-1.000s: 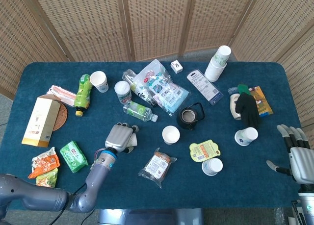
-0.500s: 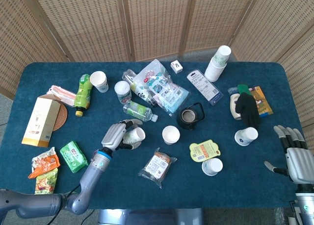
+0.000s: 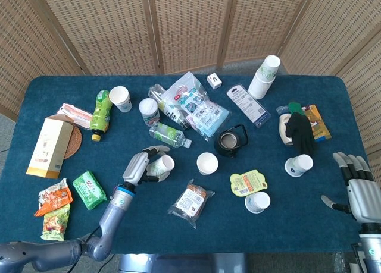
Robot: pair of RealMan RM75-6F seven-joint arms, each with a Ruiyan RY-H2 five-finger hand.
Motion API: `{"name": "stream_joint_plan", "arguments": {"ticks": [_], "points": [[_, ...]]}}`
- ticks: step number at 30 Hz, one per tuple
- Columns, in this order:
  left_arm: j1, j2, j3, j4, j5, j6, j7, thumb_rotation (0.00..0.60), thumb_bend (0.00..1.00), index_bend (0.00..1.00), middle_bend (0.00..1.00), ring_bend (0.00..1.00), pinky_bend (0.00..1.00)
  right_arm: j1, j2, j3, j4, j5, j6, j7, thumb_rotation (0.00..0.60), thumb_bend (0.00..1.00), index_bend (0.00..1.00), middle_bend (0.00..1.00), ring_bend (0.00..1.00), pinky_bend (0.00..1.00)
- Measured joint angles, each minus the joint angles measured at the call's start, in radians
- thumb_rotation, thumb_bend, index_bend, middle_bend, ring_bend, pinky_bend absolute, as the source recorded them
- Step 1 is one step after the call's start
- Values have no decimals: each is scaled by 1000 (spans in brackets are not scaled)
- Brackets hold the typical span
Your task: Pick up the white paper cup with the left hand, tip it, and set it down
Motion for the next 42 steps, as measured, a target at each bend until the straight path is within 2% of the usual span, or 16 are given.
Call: {"name": "stream_joint_plan", "arguments": {"ticks": [19,20,22,24,26,35,42], "points": [[46,-17,43,92,90,13,32,600,316,245,443,197,186,1,-3,-2,0,-1,-2,-8,600,0,0,0,0,0],[49,-17,47,97,95,14,32,600,314,236,432,184,173,1,-3,-2,0,-1,-2,-8,600,0,0,0,0,0],[52,-13,55,101,104,11,24,600,306,206,348,111,113,1,-4,-1,0,0,-2,-10,600,0,0,0,0,0],[53,0,66,96,118,2,2,600,294,166,116,11,19,1,-4,-1,0,0,-1,-11,600,0,0,0,0,0],[55,11,76,95,139,2,-13,600,291,151,11,0,0,1,-4,-1,0,0,-1,-12,600,0,0,0,0,0],[76,40,96,111,242,105,-32,600,287,195,0,0,0,2,-6,-2,0,-1,-2,-15,600,0,0,0,0,0],[86,102,92,30,260,134,4,600,287,183,0,0,0,1,-5,-3,-2,-3,-1,-14,600,0,0,0,0,0]]}}
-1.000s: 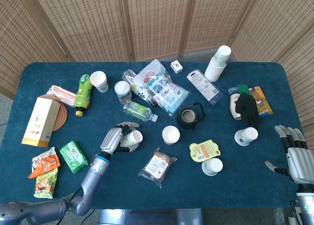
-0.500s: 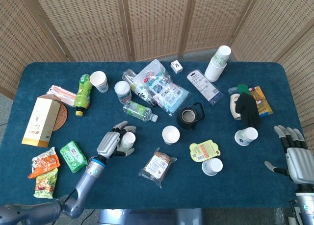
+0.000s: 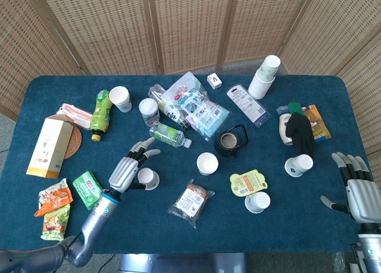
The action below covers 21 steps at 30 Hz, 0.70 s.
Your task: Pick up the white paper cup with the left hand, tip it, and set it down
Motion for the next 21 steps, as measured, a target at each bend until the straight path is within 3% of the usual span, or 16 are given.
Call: {"name": "stream_joint_plan", "arguments": {"ticks": [5,11,15,21], "points": [[7,107,0,-133,-4,-8,71,600,287,165,0,0,0,0,1,-1,-1,-1,0,1,600,0,0,0,0,0],[32,336,15,-356,-41,-35,234,600,287,128,0,0,0,-1,2,-1,-5,-3,2,-1,600,0,0,0,0,0],[67,502,42,-480,-69,-42,331,600,287,125,0,0,0,0,1,-4,-8,-7,2,-11,600,0,0,0,0,0],[146,670,107,-560,-74,-25,367,600,287,127,0,0,0,1,-3,-10,-16,-15,0,-29,600,0,0,0,0,0]]}}
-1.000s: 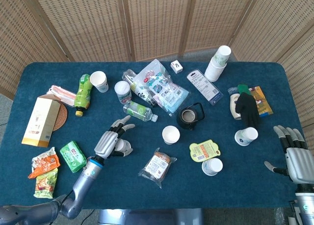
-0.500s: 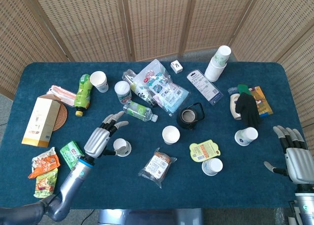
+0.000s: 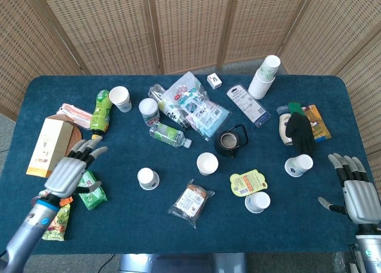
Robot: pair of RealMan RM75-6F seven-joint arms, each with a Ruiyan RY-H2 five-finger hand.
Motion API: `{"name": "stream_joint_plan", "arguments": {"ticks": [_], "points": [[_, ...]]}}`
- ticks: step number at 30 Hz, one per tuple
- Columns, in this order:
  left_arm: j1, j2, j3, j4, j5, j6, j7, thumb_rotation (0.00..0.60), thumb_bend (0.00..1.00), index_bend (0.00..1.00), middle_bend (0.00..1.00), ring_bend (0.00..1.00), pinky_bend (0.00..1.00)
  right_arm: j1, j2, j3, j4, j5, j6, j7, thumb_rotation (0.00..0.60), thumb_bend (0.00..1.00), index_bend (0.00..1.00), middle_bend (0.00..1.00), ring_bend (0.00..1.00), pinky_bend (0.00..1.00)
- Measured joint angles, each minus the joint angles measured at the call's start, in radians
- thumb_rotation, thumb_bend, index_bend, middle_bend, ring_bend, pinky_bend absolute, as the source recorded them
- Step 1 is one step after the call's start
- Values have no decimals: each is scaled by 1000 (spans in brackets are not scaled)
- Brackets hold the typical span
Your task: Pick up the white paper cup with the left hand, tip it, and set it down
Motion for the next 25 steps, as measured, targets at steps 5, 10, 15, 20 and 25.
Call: {"name": "stream_joint_plan", "arguments": {"ticks": [5,10,15,20,25], "points": [[72,57,43,-5,26,56,-17,600,287,140,0,0,0,1,-4,-5,-6,-6,-2,-17,600,0,0,0,0,0],[140,69,73,37,57,117,-52,600,287,142,0,0,0,4,-8,-8,-16,-8,-7,-34,600,0,0,0,0,0],[187,68,78,78,79,180,-67,600,288,142,0,0,0,6,-11,-6,-22,-5,-8,-53,600,0,0,0,0,0],[222,81,72,94,112,240,-94,600,288,142,0,0,0,9,-20,-9,-16,-1,-15,-69,600,0,0,0,0,0],[242,95,71,98,152,259,-110,600,288,142,0,0,0,11,-27,-11,-13,-7,-16,-79,600,0,0,0,0,0]]}}
